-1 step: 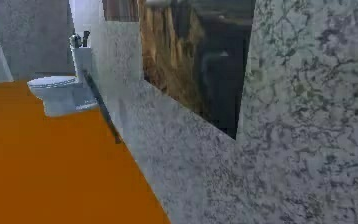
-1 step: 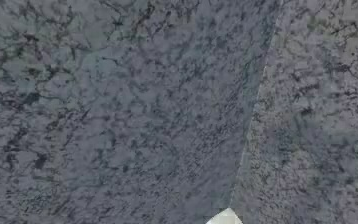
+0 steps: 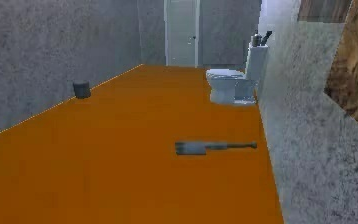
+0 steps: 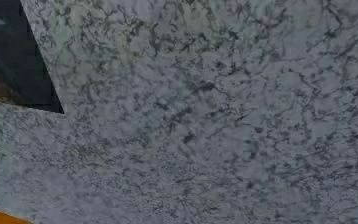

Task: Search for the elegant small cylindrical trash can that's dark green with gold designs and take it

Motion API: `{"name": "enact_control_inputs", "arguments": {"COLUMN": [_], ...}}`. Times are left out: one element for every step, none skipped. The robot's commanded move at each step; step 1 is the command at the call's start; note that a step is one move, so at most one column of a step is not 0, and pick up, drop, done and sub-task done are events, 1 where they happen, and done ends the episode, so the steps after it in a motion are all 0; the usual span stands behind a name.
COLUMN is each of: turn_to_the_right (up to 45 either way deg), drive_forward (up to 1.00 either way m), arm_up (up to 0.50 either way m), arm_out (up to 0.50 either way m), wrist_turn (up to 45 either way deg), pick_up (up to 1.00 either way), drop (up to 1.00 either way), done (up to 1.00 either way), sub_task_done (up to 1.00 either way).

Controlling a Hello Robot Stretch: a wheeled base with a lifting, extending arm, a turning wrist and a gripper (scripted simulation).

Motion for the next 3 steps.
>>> {"name": "enact_control_inputs", "arguments": {"turn_to_the_right": [-15.0, 0.0, -9.0], "drive_forward": [0.00, 0.05, 0.00], "arm_up": [0.00, 0.00, 0.00], "arm_out": [0.00, 0.00, 0.00], "wrist_turn": [0.0, 0.0, 0.0], "pick_up": [0.00, 0.00, 0.00], "drop": [0.00, 0.00, 0.00], "done": [0.00, 0.00, 0.00], "sub_task_done": [0.00, 0.00, 0.00]}}
